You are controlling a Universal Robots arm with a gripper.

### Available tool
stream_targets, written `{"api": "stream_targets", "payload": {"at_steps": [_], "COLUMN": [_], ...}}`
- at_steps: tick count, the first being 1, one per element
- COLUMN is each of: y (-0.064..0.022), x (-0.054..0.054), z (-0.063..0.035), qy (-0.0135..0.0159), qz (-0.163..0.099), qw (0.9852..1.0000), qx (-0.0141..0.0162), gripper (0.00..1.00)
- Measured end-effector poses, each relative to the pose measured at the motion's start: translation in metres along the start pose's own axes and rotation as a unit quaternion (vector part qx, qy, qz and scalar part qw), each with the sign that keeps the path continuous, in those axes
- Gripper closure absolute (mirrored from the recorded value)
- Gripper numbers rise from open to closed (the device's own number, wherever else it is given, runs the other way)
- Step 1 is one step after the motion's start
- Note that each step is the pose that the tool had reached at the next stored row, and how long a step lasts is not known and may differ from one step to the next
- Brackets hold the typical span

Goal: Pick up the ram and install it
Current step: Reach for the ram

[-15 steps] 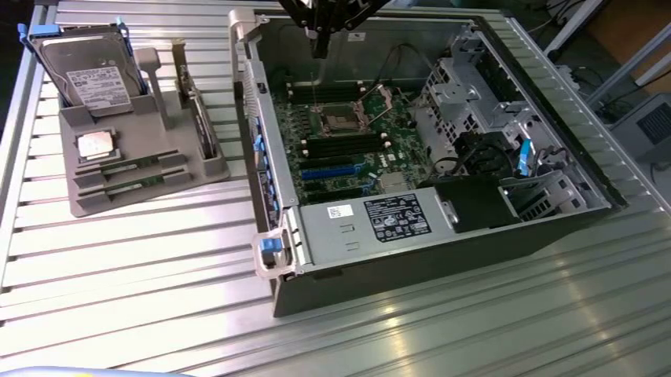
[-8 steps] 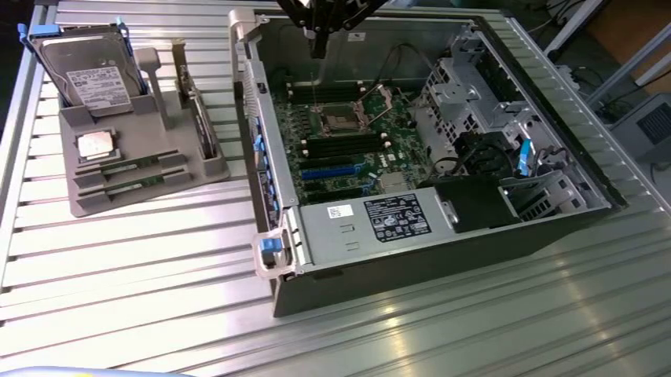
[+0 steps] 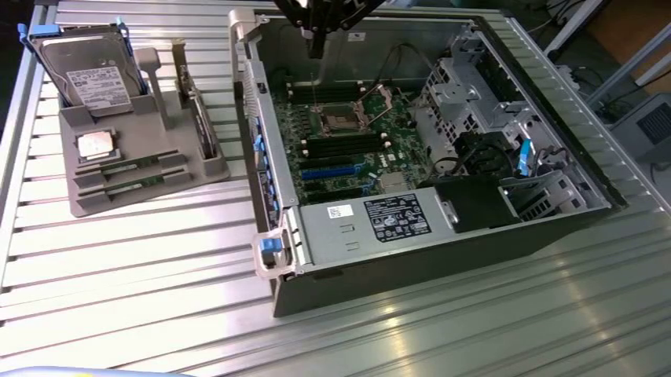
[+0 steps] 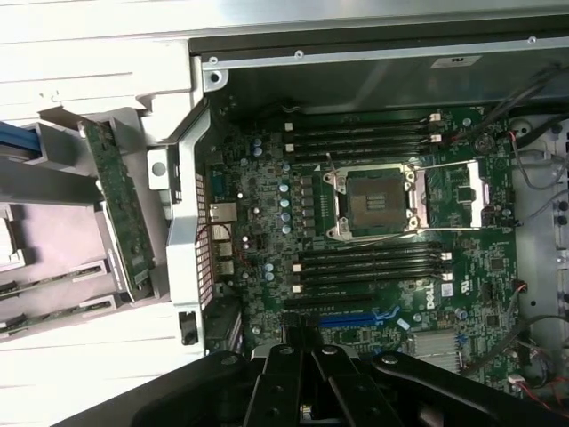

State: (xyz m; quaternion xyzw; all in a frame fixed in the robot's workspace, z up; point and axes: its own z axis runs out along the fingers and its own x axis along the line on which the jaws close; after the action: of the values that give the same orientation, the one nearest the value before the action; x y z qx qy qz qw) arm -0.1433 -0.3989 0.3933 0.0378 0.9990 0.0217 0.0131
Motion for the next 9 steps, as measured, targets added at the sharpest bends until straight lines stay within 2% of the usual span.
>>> {"api": "stream_targets", "payload": {"at_steps": [9], "y": [-0.0004], "x": [0.0049], "z": [-0.0001], "qy": [0.0000], "qz": [0.000], "qw": [1.0000], "qx": [0.0000], "gripper": [0.89]}}
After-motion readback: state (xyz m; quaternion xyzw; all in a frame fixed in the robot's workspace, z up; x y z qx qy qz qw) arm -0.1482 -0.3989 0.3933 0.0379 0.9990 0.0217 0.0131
